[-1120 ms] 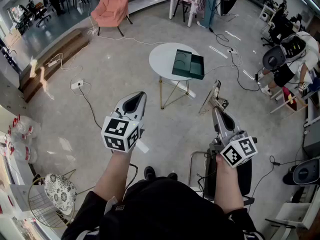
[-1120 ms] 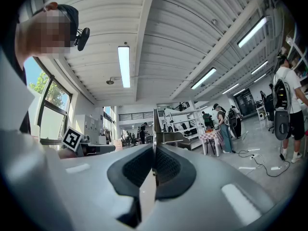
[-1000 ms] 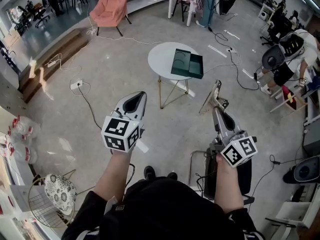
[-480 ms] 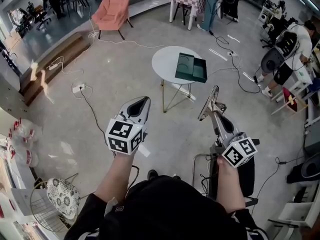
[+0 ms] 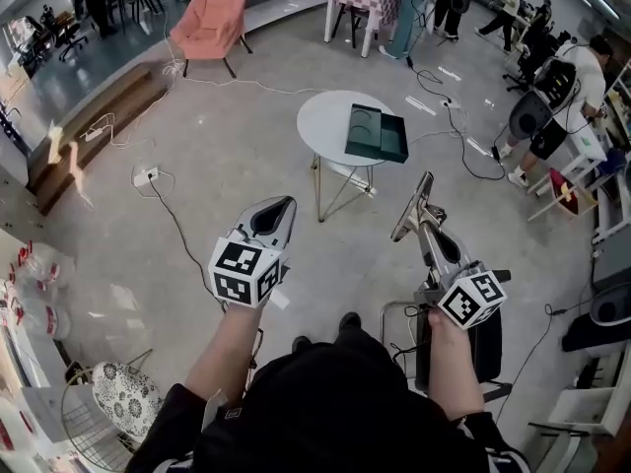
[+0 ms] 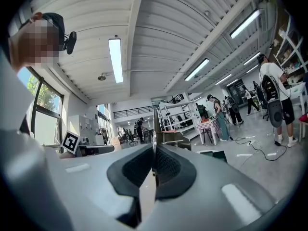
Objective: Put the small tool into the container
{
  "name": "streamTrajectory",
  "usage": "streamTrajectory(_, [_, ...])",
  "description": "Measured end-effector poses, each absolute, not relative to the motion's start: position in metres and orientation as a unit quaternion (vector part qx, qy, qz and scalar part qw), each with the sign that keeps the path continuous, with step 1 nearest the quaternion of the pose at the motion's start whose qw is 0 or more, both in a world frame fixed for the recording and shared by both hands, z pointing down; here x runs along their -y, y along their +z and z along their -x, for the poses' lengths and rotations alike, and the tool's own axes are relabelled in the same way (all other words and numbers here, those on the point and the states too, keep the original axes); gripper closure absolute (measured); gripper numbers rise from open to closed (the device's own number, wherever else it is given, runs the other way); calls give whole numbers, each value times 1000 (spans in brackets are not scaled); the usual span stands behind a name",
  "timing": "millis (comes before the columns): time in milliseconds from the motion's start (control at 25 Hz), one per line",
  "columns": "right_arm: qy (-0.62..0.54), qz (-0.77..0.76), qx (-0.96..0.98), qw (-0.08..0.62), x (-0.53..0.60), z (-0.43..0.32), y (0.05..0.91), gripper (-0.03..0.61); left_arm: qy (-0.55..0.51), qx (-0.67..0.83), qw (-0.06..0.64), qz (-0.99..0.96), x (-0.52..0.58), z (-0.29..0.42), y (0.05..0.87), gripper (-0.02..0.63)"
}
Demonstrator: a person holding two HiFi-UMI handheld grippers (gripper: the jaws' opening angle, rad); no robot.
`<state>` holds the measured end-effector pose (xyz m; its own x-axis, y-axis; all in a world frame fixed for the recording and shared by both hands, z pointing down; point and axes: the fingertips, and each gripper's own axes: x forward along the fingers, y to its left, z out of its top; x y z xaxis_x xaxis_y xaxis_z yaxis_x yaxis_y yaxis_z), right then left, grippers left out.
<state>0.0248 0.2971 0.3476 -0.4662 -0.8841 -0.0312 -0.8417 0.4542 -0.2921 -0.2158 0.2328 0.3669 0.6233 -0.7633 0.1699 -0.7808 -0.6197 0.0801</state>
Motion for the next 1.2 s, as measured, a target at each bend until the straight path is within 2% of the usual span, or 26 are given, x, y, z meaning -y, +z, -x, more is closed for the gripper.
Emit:
streamTrajectory(600, [-163,509,-839,102,-235,-50,376,566,86,422,101,-897,-170,188,396,607])
streamTrajectory(1200, [-210,511,-824,126,-122,-161,406,566,124,400,106,-902,-47,66,405,607])
